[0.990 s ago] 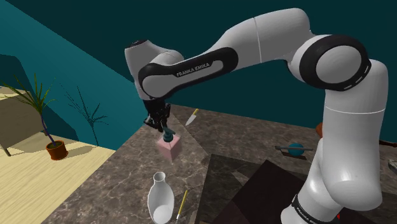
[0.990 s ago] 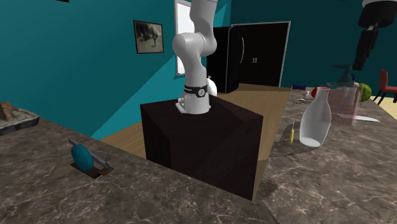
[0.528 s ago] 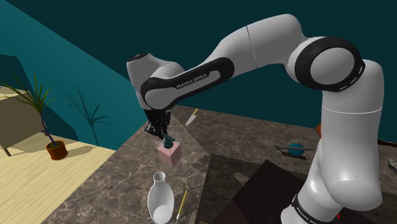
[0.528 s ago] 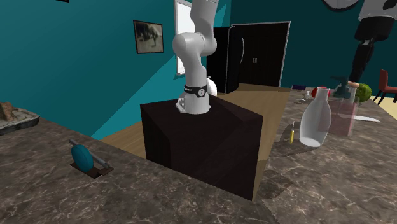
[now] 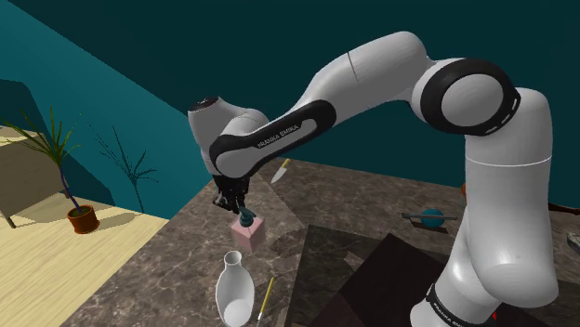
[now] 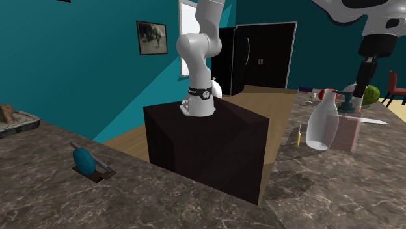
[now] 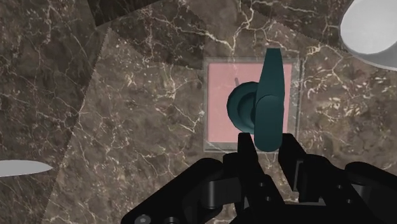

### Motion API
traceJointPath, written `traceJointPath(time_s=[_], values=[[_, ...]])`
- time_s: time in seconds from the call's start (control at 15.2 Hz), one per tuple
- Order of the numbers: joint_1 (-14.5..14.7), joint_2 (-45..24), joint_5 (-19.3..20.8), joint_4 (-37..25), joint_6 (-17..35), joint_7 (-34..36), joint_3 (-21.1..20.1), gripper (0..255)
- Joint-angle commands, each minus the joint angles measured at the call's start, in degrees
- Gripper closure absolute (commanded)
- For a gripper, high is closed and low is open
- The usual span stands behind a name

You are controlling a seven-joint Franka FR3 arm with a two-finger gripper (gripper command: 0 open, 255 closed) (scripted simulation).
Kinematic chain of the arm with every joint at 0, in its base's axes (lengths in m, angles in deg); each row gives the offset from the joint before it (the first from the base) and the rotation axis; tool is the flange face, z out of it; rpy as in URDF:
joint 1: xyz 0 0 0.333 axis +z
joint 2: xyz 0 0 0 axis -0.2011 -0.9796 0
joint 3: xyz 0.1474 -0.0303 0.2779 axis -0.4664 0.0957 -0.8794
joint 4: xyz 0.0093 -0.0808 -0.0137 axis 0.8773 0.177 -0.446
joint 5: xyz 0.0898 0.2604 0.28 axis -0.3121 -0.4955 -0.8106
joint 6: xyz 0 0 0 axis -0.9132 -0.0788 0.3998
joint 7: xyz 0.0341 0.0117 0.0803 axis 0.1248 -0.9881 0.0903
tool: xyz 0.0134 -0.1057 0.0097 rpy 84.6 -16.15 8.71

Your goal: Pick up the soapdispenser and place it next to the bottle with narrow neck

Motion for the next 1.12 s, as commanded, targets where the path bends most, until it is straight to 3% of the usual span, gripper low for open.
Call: traceJointPath(time_s=[0.0, 1.06], values=[[0.0, -0.7, 0.3, 0.7, 1.3, 0.4, 0.1, 255], [0.6, -7.4, 3.2, 3.6, 10.5, 3.6, 1.3, 255]])
